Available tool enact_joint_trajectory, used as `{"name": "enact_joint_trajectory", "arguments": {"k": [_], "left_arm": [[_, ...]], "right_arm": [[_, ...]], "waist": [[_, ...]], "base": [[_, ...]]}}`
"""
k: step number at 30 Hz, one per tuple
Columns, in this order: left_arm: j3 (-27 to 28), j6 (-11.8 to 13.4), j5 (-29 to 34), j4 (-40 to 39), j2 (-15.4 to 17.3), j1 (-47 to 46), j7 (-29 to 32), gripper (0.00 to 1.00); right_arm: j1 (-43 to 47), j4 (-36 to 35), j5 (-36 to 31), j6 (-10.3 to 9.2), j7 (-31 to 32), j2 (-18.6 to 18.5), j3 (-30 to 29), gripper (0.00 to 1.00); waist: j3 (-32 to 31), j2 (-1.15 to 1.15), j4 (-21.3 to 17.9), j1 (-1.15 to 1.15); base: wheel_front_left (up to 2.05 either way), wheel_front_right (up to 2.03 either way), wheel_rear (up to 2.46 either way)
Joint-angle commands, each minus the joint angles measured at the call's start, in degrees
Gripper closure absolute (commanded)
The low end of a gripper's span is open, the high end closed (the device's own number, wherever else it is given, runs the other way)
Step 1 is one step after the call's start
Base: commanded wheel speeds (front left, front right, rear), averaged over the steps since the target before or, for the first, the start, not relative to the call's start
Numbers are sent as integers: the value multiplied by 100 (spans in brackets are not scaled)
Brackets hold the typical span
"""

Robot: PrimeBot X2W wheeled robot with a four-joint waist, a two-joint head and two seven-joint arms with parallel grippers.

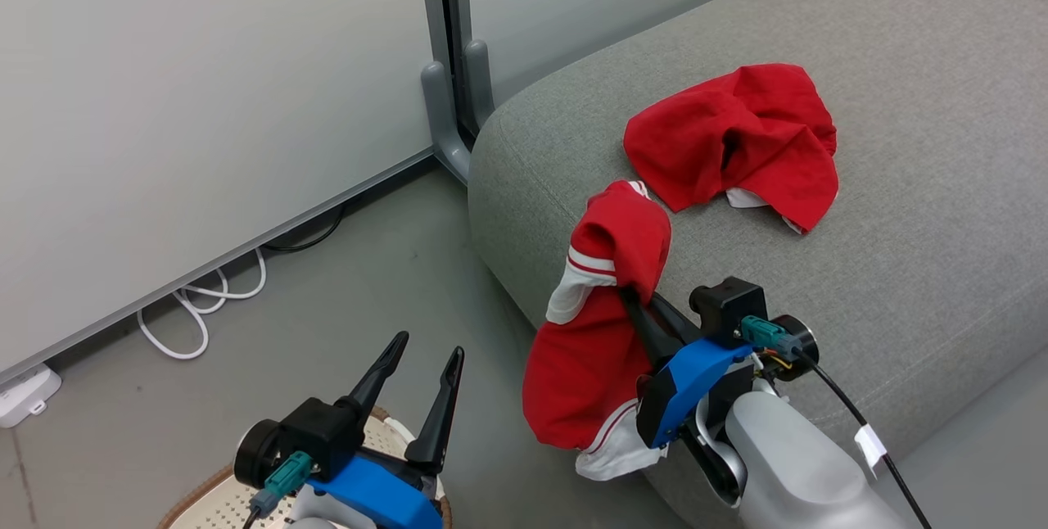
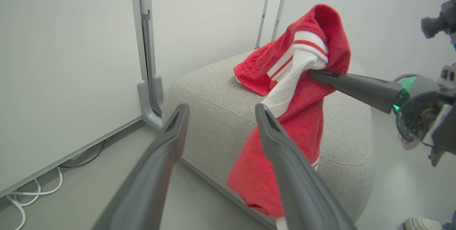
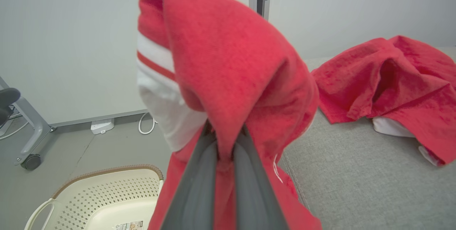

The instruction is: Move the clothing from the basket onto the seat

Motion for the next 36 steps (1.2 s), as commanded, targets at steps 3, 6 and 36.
{"name": "enact_joint_trajectory", "arguments": {"k": [3, 6, 36], "left_arm": [[-32, -22, -36, 15, 76, -51, -19, 0], [-33, -22, -34, -2, 97, -74, -19, 0], [-798, -16, 381, -862, 987, -2001, 16, 0]], "right_arm": [[55, -38, -30, -2, -12, 8, -23, 100], [54, -59, -25, -2, -12, 8, -60, 100], [-3629, -91, -1808, -2, 496, -2266, -4611, 100]], "waist": [[-4, 0, 1, 0], [41, 0, 44, 0], [3283, 0, 1149, 0]], "base": [[0, 0, 0], [0, 0, 0], [0, 0, 0]]}}
